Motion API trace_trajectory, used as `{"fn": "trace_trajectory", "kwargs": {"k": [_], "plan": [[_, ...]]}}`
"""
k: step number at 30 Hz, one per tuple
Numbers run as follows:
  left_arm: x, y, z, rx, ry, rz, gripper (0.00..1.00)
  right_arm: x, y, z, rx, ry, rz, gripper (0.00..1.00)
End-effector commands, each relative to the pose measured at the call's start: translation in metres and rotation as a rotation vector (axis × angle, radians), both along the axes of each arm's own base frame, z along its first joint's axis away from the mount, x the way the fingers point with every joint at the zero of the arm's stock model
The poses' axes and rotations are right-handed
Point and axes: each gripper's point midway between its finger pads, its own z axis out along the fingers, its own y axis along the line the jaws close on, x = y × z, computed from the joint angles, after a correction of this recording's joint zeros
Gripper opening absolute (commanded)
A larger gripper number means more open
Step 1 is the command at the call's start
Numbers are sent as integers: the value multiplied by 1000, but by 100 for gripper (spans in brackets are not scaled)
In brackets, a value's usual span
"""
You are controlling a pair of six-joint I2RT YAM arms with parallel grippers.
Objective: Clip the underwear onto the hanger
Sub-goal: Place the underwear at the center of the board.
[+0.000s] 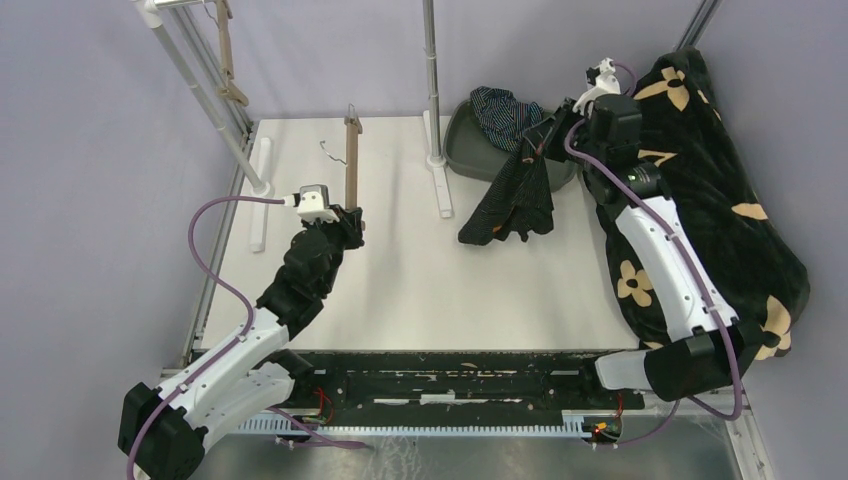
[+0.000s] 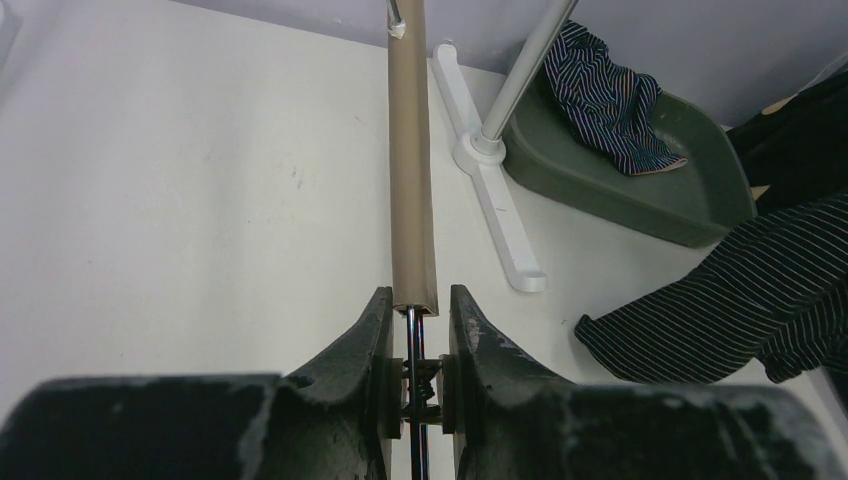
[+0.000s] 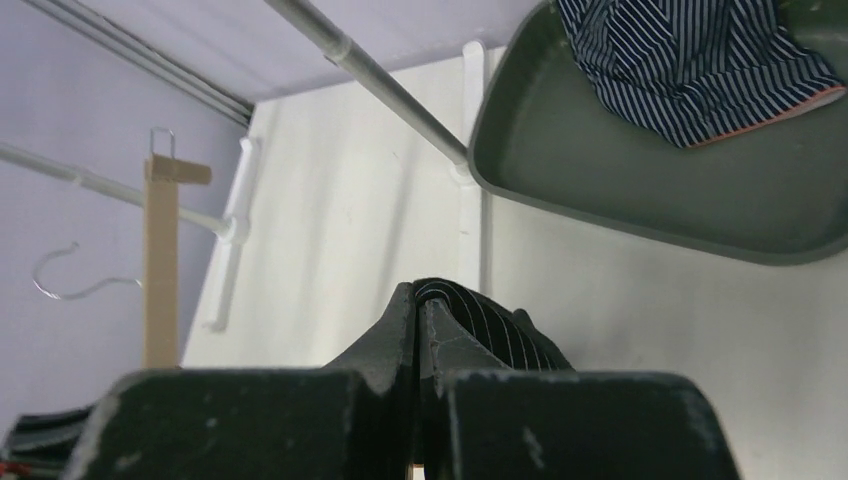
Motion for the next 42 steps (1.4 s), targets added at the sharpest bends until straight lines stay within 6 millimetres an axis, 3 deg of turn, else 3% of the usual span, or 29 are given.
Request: {"fn": "trace_trajectory", "kwargs": {"k": [1, 5, 7, 11, 14, 15, 18, 20, 21, 26, 31, 38, 42], "plan": [[3, 1, 35, -64, -84, 20, 3, 28, 16, 55, 236, -162, -36, 1], [2, 2, 36, -64, -87, 22, 3, 28, 19, 85, 363, -238, -68, 1], [1, 3, 37, -62, -89, 25, 3, 19, 14, 84, 384, -240, -129, 1], [-1, 6, 39, -66, -96, 32, 3, -21, 21, 39, 396, -125, -185, 0], [-1, 6, 40, -69, -99, 30, 3, -60, 20, -11, 410, -39, -250, 0], [-2, 6, 40, -69, -97, 28, 3, -67, 18, -37, 392, 6, -283, 2], [-2, 3, 40, -76, -98, 17, 3, -91, -9, -89, 327, 84, -410, 20], [-1, 3, 39, -75, -97, 16, 3, -95, -19, -104, 282, 96, -443, 36], [0, 2, 38, -72, -94, 15, 3, -95, -20, -106, 244, 95, -440, 42], [4, -1, 34, -64, -85, 15, 3, -86, -15, -107, 142, 109, -405, 47], [5, -1, 33, -58, -82, 16, 3, -87, -14, -122, 86, 157, -398, 62], [6, -2, 32, -62, -81, 12, 3, -105, -39, -117, 43, 111, -457, 74], [7, -5, 31, -62, -74, 5, 3, -110, -50, -109, 6, 93, -476, 75]]}}
